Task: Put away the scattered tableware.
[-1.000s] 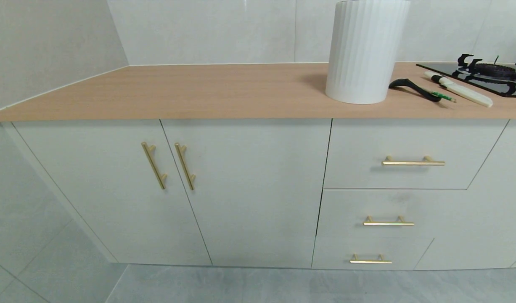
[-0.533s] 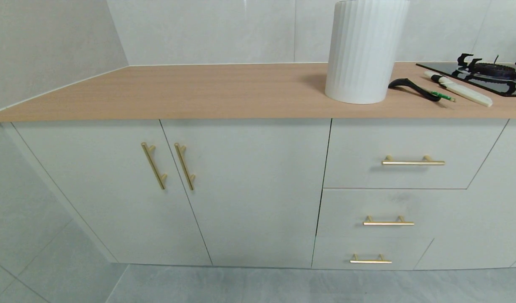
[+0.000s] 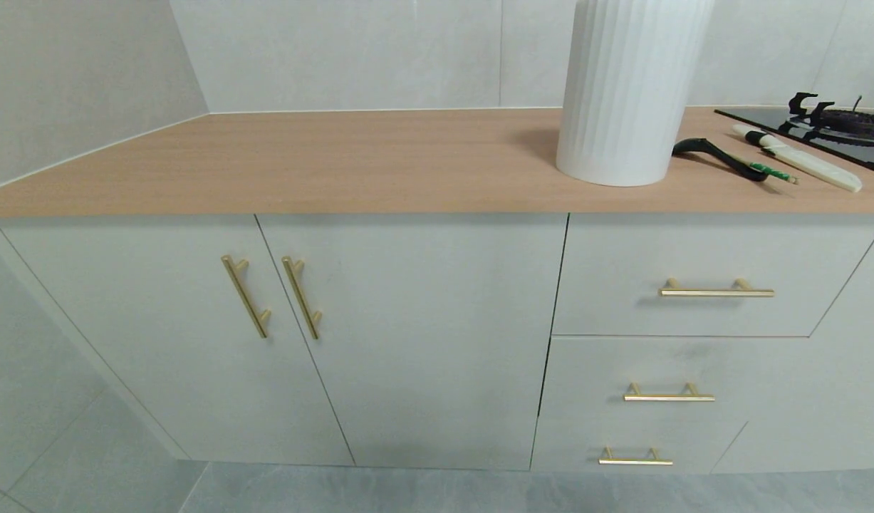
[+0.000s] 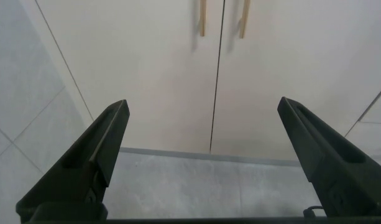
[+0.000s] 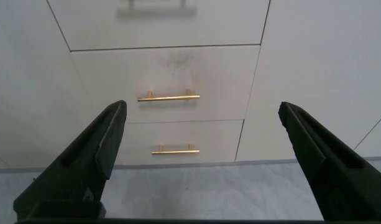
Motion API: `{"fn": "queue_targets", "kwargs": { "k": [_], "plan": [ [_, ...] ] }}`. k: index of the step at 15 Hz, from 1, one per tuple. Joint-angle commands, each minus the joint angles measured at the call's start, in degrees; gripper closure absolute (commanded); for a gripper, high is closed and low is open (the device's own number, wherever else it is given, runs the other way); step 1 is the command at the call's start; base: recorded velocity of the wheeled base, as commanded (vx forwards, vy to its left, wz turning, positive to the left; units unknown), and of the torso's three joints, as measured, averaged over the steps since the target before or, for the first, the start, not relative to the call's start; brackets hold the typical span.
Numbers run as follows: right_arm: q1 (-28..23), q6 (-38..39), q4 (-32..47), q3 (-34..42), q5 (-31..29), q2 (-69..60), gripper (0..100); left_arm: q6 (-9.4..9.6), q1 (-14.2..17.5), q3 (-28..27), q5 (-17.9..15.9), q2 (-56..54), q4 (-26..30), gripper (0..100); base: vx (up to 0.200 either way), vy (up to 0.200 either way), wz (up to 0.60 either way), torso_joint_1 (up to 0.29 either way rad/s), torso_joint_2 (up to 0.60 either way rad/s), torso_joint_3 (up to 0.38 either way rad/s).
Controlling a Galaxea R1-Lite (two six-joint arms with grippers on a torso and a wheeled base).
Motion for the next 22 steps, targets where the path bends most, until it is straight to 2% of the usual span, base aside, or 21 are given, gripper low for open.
{"fn": "queue_targets", "kwargs": {
  "k": [1, 22],
  "plan": [
    [0.0, -0.1, 0.0, 0.0, 0.0, 0.1, 0, -0.02, 0.0, 0.0, 0.0, 0.1, 0.0, 0, 0.000, 0.000, 0.00, 0.000, 0.00, 0.000],
    [0.0, -0.3, 0.0, 0.0, 0.0, 0.1, 0, -0.02, 0.0, 0.0, 0.0, 0.1, 0.0, 0, 0.000, 0.000, -0.03, 0.000, 0.00, 0.000]
  ]
}}
